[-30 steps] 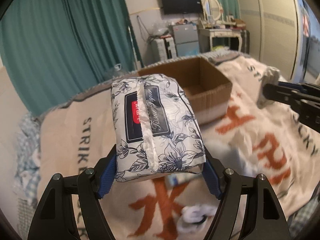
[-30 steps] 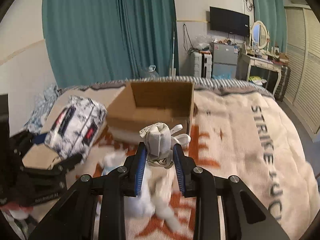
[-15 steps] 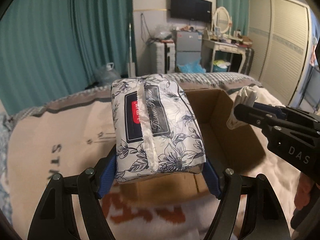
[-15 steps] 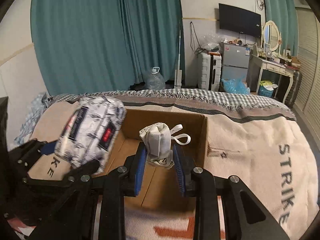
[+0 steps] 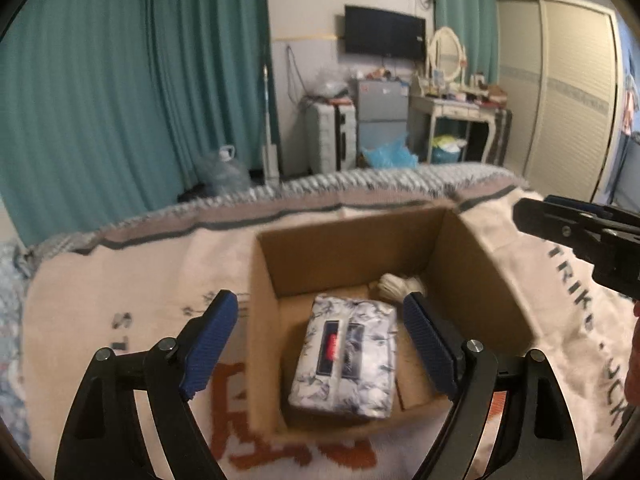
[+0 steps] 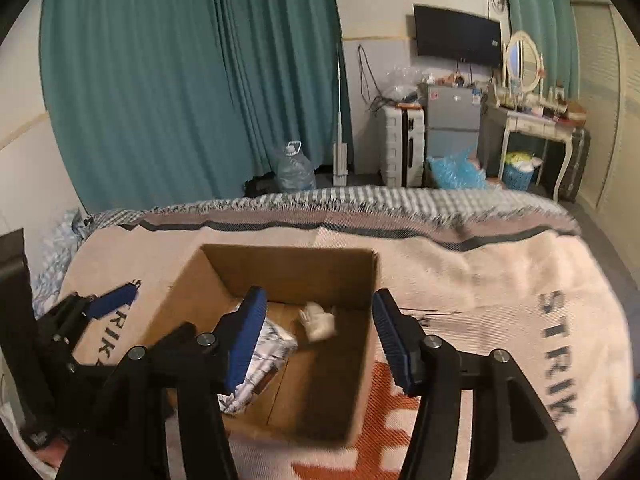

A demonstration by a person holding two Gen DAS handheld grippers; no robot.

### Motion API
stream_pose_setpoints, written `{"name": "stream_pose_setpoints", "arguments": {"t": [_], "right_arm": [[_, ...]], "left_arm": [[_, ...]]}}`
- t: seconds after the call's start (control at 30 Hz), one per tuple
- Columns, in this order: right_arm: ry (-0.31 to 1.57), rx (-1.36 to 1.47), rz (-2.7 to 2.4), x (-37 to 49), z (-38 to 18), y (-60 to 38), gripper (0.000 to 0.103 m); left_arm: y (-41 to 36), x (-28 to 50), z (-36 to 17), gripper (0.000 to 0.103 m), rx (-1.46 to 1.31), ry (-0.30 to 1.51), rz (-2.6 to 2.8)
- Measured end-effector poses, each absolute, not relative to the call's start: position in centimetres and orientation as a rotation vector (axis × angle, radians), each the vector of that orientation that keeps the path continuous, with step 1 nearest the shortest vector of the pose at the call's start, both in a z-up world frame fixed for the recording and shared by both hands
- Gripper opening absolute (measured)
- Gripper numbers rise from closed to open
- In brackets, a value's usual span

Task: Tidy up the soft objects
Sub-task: 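Carry the floral tissue pack into the cardboard box and open the left tool, then move both tools back toward the remaining items on the bed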

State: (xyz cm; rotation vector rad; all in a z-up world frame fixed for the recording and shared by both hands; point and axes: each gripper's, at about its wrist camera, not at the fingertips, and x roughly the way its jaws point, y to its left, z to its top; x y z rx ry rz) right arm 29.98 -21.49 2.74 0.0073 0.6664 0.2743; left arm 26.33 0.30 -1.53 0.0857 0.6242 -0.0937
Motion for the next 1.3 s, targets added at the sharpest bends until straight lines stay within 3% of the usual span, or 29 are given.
{"name": "stream_pose_setpoints", "arguments": {"t": [0.3,0.33,0.4,0.5,0.57,0.63,0.73,1.1,1.17,1.3], "right_arm": [[0.517,-0.051,0.233,18.5,14.5,-22.9,0.061],[0.505,-0.06,0.229,17.1,15.5,-22.9,0.064],[0.482,-0.08,0.223,14.1,17.3,-22.7,0.07],[0.5,-0.135,0.241,10.6,18.5,-22.0,0.083],[0.501,-0.163,0.243,8.6,18.5,-21.5,0.086],[0.509,-0.18,0.25,7.0,17.6,-21.1,0.092],[0.538,-0.163,0.272,5.6,15.1,-20.8,0.092],[0.749,-0.152,0.326,7.7,0.1,-18.1,0.092],[0.785,-0.176,0.338,8.4,-2.2,-17.3,0.09],[0.887,-0.187,0.368,10.3,-7.2,-16.1,0.076]], "left_arm": [[1.5,15.3,10.8,0.086,0.073,0.428,-0.095],[1.5,14.0,11.9,0.086,0.074,0.404,-0.095],[1.9,11.3,13.6,0.098,0.06,0.372,-0.092],[2.5,8.2,15.0,0.099,0.04,0.35,-0.088],[2.9,6.6,15.2,0.099,0.047,0.343,-0.083],[3.2,5.9,14.5,0.099,0.06,0.345,-0.073],[3.7,5.1,12.2,0.099,0.075,0.375,-0.054],[5.6,6.2,-3.6,0.098,0.029,0.622,-0.017],[5.8,6.4,-5.7,0.098,0.015,0.655,-0.023],[5.8,7.5,-8.5,0.097,0.035,0.703,-0.017]]}}
